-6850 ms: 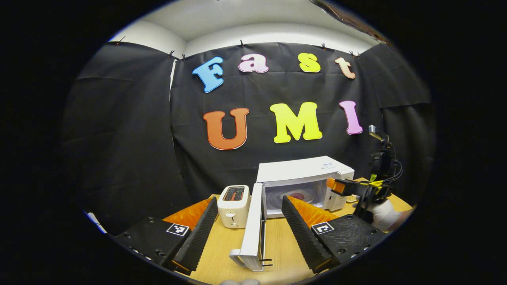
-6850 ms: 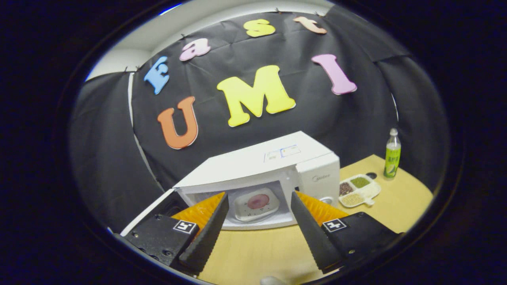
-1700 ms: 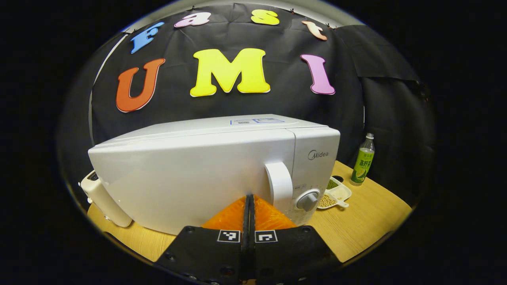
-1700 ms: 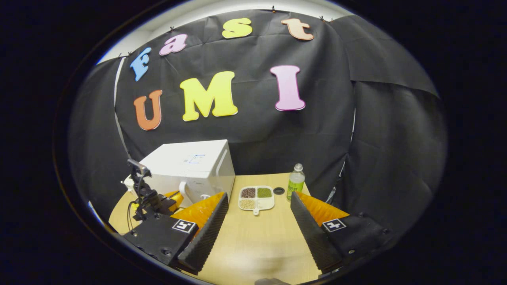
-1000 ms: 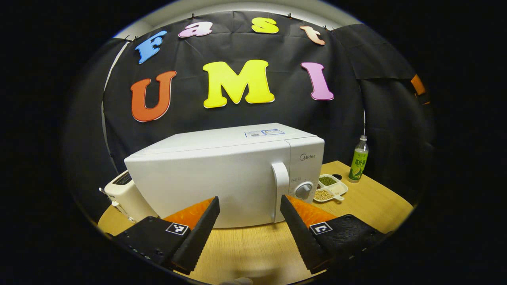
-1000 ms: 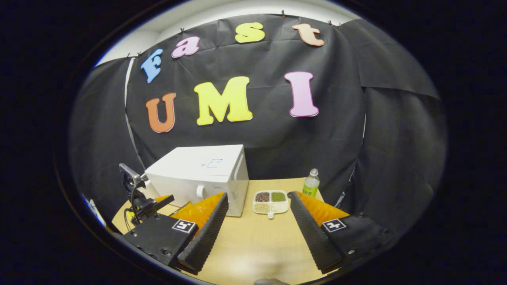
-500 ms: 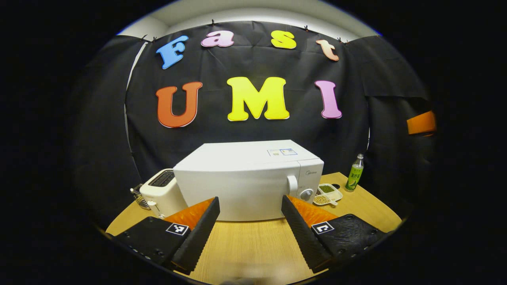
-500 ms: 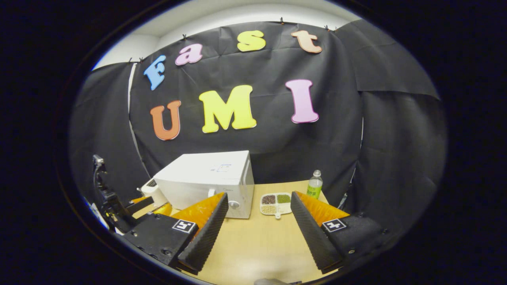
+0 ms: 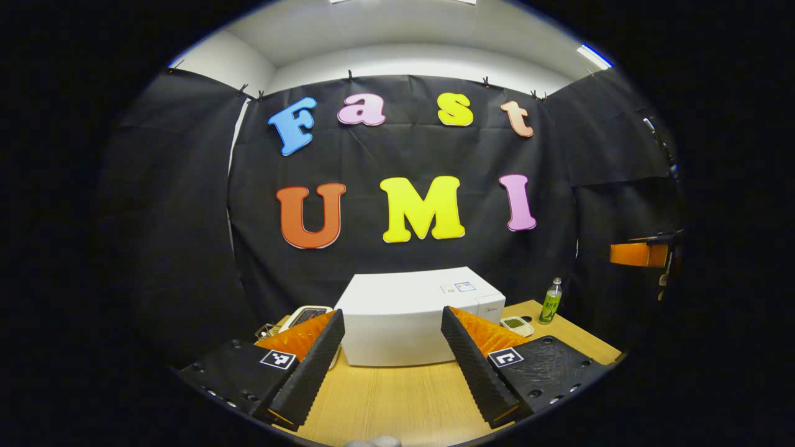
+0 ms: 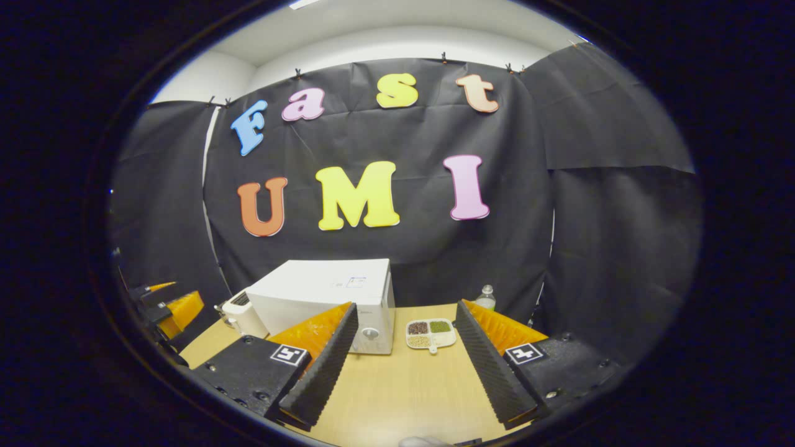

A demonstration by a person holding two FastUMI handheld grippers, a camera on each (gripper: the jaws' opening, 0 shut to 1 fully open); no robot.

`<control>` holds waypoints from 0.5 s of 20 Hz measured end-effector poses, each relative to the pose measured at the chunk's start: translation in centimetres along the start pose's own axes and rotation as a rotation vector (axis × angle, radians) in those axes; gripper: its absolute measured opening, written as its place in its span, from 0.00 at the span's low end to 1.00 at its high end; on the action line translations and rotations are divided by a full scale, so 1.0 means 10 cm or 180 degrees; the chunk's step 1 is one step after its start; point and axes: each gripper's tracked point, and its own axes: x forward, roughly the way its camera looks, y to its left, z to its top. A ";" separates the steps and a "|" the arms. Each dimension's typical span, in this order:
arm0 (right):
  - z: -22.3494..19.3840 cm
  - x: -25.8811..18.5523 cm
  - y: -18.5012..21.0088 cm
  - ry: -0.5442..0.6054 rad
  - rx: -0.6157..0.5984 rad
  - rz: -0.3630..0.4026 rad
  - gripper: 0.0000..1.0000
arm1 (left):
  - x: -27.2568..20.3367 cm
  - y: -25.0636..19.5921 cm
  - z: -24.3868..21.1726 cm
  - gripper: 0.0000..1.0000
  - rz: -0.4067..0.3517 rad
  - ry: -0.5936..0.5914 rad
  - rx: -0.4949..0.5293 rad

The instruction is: Open the microwave oven with the left hand, put the food in, and close the microwave oven.

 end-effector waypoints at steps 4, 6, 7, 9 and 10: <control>0.09 -0.15 0.17 -0.0132 -0.0125 0.0016 1.00 | -0.20 0.07 0.26 0.96 -0.0022 -0.0128 0.0064; 0.16 -0.22 0.23 -0.0227 -0.0174 0.0010 1.00 | -0.24 0.13 0.35 0.96 0.0000 -0.0181 0.0074; 0.17 -0.24 0.27 -0.0240 -0.0154 0.0025 0.92 | -0.25 0.15 0.39 0.96 0.0018 -0.0202 0.0059; 0.17 -0.25 0.33 -0.0241 -0.0101 0.0051 0.92 | -0.27 0.16 0.43 0.96 0.0028 -0.0241 0.0032; 0.18 -0.26 0.33 -0.0245 -0.0096 0.0046 0.92 | -0.29 0.17 0.46 0.96 0.0032 -0.0261 0.0035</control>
